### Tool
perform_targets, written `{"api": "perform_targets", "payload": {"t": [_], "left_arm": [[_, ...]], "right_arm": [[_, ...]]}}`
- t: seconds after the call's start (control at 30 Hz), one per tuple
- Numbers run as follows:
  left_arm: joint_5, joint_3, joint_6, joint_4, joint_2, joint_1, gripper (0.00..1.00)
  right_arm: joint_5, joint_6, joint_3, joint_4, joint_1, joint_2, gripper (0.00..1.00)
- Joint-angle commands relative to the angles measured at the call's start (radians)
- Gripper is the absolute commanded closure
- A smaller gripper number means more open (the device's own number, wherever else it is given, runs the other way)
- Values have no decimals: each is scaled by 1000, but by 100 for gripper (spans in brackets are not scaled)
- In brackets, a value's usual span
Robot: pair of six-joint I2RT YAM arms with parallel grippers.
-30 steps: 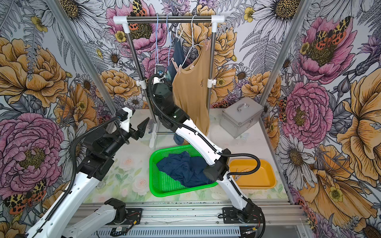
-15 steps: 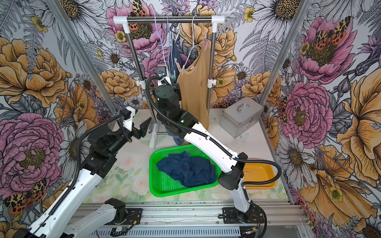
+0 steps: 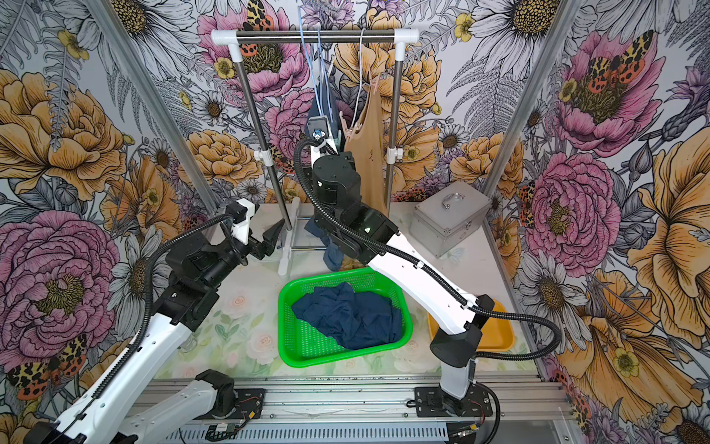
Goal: Remove the clothespins securing t-shirts to the hanger
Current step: Adjust the hanger at the clothes rail.
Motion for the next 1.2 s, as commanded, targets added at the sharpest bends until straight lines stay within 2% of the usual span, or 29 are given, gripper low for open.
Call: {"api": "perform_targets", "payload": {"t": [0.0,0.1,0.2,0.37,0.53,0.73,0.87,1.17], "left_arm": [[19,10,-14,21,-7,-7,23],[16,5,-13,17,-12,-7,23],[19,6,-14,12,-16,-7,23],[22,7,-15,9,-15,-4,23],[25,8,-16,9,-6,-8,22],[31,13,-17,17,7,-8,23],[29,10,-18,19,11,-13,22],[23,14,-18,22,27,-31,22]], "right_arm": [[-88,68,78,-45,9,47,100],[-46,73,165,-56,6,108,100],[52,91,187,-64,-4,117,100],[131,208,53,-62,-51,7,100],[162,194,-41,-60,-67,-80,100],[187,178,-125,-57,-88,-162,100],[146,170,-146,-53,-104,-196,100],[56,137,-50,-56,-28,-67,100]]}}
